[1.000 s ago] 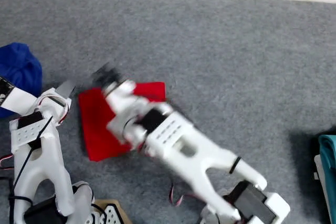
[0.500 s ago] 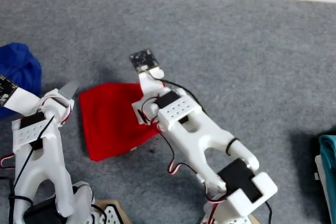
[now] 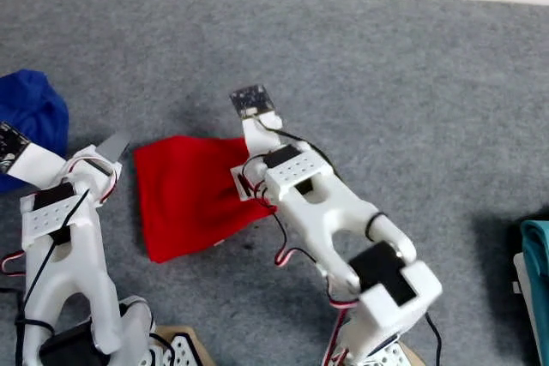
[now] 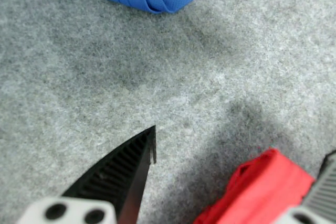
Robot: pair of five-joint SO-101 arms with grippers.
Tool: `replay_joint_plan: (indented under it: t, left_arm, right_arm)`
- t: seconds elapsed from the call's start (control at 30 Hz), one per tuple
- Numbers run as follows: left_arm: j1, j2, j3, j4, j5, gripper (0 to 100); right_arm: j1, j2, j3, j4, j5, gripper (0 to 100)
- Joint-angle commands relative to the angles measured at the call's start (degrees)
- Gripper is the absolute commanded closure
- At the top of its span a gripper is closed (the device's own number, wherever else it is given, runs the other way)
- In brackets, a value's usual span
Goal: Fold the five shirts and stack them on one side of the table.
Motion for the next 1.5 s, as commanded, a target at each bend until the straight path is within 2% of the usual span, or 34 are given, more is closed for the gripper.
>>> replay_joint_plan:
  t: [0.0,0.17,0.4,0.57,0.7,0.93,1.1,1.47]
  left_arm:
    - [0.7,-1.7,-0.1,-0.9,0.4,54]
    - [0.7,-1.7,-0.1,-0.9,0.4,54]
    - [0.7,-1.7,-0.1,-0.9,0.4,54]
    - [0.7,-1.7,-0.1,-0.9,0.4,54]
    - [0.8,-1.7,0.0,-0.9,0.4,54]
    - [0.9,-1.7,2.9,-6.1,0.4,54]
    - [0.9,-1.7,2.9,-6.3,0.4,54]
    - [0.9,-1.7,3.0,-6.3,0.4,54]
  right_arm:
    - [0.8,3.7,-4.4,-0.7,-0.7,73.2]
    - [0.6,5.5,-8.4,2.2,-0.5,74.6]
    - [-1.9,5.5,-8.7,4.3,-0.3,99.1]
    - [-5.2,5.1,-8.7,9.8,2.5,99.1]
    - [-4.1,3.5,-10.2,11.3,2.8,99.1]
    - [8.0,-11.9,-13.4,19.9,2.8,99.1]
    - [18.9,-24.4,-13.1,24.6,3.0,99.1]
    - [40.8,-42.3,-13.1,30.3,12.7,99.1]
